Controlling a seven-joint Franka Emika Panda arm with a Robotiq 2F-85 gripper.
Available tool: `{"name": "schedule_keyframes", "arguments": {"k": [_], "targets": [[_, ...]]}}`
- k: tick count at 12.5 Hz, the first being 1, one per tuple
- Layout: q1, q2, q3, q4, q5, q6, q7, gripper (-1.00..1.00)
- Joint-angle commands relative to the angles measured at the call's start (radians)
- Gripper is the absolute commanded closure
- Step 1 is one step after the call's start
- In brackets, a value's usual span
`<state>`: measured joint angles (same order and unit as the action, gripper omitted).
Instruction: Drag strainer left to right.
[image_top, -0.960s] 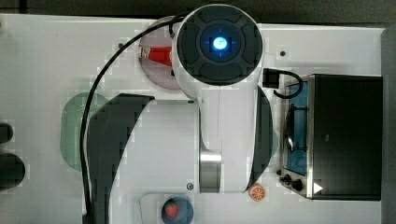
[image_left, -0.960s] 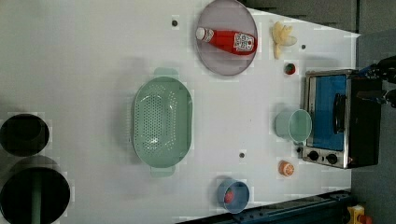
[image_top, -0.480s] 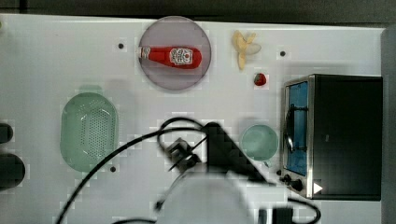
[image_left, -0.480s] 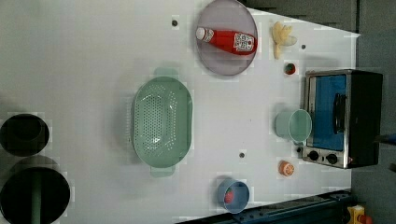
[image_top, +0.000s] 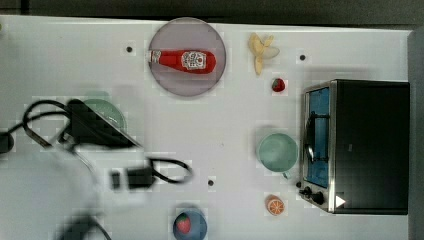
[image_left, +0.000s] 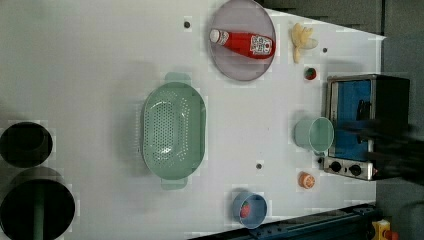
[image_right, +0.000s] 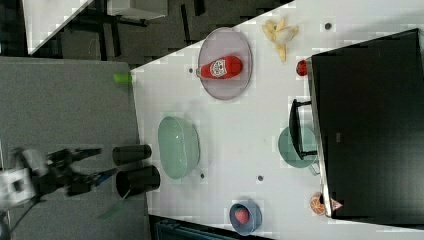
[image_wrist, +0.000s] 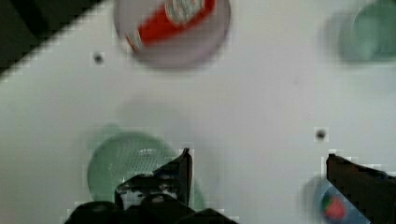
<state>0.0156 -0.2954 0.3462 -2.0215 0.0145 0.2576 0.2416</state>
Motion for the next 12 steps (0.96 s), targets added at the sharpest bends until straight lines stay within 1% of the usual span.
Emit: {"name": "schedule_keyframes", "arguments": {"k": [1, 4, 7, 10, 12], "targets": [[0.02, 0.16, 0.122, -0.049, 0.008, 0.061, 0.385, -1.0], [0.021, 0.325, 0.218, -0.066, -0.008, 0.204, 0.707, -1.0], [0.027, 0.472, 0.238, -0.093, -0.017, 0.36, 0.952, -1.0], [0.027, 0.596, 0.227, -0.122, -0.03, 0.52, 1.09, -1.0], [0.027, 0.665, 0.217, -0.145, -0.059, 0.629, 1.12, -1.0]]}}
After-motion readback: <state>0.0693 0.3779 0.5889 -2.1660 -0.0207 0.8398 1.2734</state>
